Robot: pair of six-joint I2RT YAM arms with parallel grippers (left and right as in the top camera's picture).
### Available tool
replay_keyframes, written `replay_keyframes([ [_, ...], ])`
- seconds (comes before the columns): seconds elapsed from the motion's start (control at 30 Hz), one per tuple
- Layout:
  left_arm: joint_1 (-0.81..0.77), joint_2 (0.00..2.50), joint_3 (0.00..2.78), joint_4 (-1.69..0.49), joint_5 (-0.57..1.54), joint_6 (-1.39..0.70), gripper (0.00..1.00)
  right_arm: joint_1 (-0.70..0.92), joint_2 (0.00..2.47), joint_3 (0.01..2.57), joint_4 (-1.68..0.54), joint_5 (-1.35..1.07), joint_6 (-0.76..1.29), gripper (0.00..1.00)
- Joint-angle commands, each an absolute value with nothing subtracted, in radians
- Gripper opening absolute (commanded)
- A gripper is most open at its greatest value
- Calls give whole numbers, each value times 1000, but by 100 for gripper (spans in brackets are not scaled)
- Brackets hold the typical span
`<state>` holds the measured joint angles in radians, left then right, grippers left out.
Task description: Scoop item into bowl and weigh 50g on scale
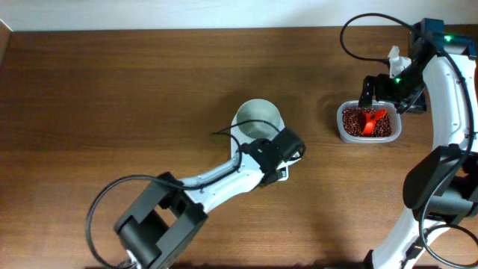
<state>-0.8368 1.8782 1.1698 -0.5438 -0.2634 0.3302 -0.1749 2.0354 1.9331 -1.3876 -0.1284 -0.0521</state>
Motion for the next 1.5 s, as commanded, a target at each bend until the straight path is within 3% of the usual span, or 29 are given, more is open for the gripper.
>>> replay_keyframes([
  [0.0,-833,1697,1152,-566,-85,274,0,-171,2027,1945,-1388,-120,-45,99],
  [0.07,-830,1568,1152,-569,81,215,0,-171,2027,1945,-1388,-120,-45,99],
  [0.17,-765,1456,1152,-569,90,89,0,-171,2027,1945,-1388,-120,-45,99],
  [0.3,-459,1441,1152,-555,90,-168,0,-171,2027,1945,-1388,-120,-45,99],
  [0.4,-175,1443,1152,-463,89,-221,0,-171,2027,1945,-1388,-120,-45,99],
  [0.57,-30,1462,1151,-418,56,-219,0,-171,2027,1945,-1388,-120,-45,99],
  [0.73,-78,1476,1151,-580,75,-219,0,-171,2027,1945,-1388,-120,-45,99],
  [0.87,-317,1478,1124,-804,91,-52,0,-171,2027,1945,-1388,-120,-45,99],
  [0.97,-526,1513,1060,-755,68,96,0,-171,2027,1945,-1388,-120,-45,99],
  [1.17,-759,1716,1060,-562,-118,290,0,-171,2027,1945,-1388,-120,-45,98],
  [1.47,-820,1809,1060,-455,-127,426,0,-171,2027,1945,-1388,-120,-45,99],
])
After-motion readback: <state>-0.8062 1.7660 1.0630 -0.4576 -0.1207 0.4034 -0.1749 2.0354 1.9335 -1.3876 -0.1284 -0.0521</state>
